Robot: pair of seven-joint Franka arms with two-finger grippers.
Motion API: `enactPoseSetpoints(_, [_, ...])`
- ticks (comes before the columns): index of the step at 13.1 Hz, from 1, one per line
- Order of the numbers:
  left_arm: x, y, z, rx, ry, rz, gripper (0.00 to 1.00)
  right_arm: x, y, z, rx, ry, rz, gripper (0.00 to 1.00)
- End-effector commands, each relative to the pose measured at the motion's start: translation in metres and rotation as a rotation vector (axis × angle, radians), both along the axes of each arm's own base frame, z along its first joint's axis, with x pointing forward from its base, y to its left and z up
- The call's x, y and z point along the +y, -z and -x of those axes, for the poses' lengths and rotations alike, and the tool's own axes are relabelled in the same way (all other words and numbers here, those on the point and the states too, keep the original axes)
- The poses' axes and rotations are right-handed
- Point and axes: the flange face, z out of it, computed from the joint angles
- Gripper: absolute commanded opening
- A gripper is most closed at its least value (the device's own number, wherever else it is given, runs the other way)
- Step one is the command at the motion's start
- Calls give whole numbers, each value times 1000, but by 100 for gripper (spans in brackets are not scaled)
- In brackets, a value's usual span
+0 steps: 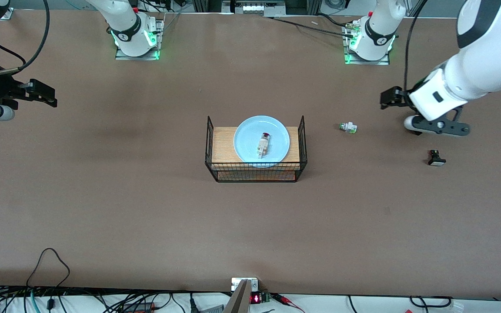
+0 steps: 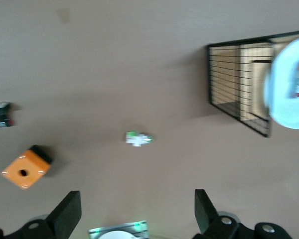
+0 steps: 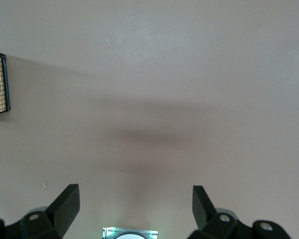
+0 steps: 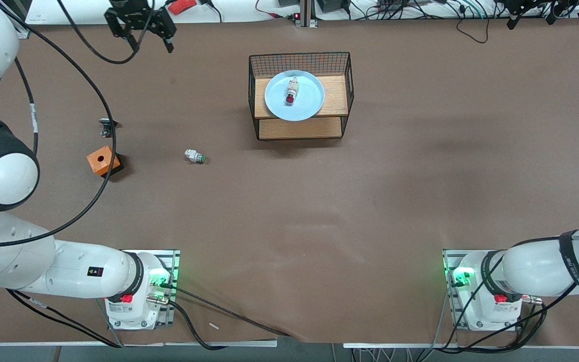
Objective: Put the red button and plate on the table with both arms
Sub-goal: 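Move the left gripper over the white button on the blue plate, then close the left gripper on the white button and lift it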
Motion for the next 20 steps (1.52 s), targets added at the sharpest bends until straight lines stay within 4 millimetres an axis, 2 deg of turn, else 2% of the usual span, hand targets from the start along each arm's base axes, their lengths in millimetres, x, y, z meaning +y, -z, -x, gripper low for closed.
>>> enactPoseSetpoints(1, [-76,-1,4,17,6,9,100,3,-5,-5,-7,-1,-7,100])
enactPoseSetpoints(3, [-137,-4,3,1,-59,-7,100,3,-5,-5,-7,-1,-7,100])
enactPoseSetpoints(5, [-187,3,0,-7,-136,-14,100,0,-5,-5,-7,3,-7,100])
enactPoseSetpoints(6, [-219,12,5,-19,-150,-9,100,0,-5,-5,-7,5,-8,100])
enactPoseSetpoints(7, [-248,25,10,-37,-163,-3,100,0,-5,-5,-7,6,-8,100])
enactPoseSetpoints(8, [-269,37,12,-55,-180,11,100,1,-4,-5,-5,8,-11,100])
enactPoseSetpoints(10, [-307,75,12,-105,-154,37,100,2,9,-12,17,8,-11,100])
enactPoseSetpoints(11, [-324,95,12,-149,-131,32,100,1,10,-15,16,2,-13,100])
enactPoseSetpoints(12, [-334,122,6,-202,-101,1,100,1,9,-15,13,1,-14,100])
enactPoseSetpoints(14, [-352,165,1,-288,-44,-30,100,1,9,-15,13,1,-12,100])
enactPoseSetpoints(16, [-364,190,8,-313,3,-65,100,3,9,-15,15,1,-9,100])
enactPoseSetpoints(18, [-365,209,15,-293,86,-82,100,1,9,-15,14,19,-8,100])
enactPoseSetpoints(20, [-358,208,10,-294,133,-79,98,0,10,-16,14,60,-6,100])
